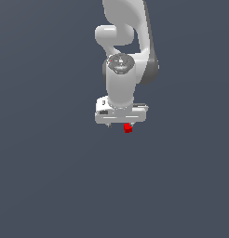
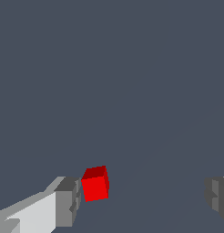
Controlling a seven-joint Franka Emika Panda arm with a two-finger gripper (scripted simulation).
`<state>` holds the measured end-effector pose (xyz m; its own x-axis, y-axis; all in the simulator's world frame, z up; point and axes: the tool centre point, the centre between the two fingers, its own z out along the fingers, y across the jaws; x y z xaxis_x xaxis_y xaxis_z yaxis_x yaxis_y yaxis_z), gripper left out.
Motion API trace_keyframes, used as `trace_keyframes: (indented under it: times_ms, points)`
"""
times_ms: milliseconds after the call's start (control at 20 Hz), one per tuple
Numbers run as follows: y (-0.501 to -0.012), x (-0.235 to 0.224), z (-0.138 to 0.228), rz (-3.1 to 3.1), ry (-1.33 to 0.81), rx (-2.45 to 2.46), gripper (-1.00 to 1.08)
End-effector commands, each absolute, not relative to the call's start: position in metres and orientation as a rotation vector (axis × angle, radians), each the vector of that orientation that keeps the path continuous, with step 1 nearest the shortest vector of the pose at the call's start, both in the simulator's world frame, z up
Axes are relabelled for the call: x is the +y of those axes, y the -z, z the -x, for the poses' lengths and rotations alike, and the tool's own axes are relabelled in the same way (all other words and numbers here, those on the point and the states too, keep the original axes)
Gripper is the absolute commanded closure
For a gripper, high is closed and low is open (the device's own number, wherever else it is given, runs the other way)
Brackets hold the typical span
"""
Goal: Lift up the red cube by 0.2 meters.
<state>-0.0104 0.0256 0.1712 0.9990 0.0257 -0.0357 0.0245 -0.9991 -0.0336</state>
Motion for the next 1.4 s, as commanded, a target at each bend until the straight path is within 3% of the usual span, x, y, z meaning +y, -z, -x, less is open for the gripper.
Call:
trace_keyframes:
  times_ms: [0, 550, 1350]
  points:
    - [-0.171, 0.026, 0.01, 3.108, -0.056, -0.039, -0.92]
    - [-0.147, 0.036, 0.025, 3.112, -0.047, -0.091, -0.92]
    - [-0.046, 0.072, 0.084, 3.12, -0.009, -0.296, -0.92]
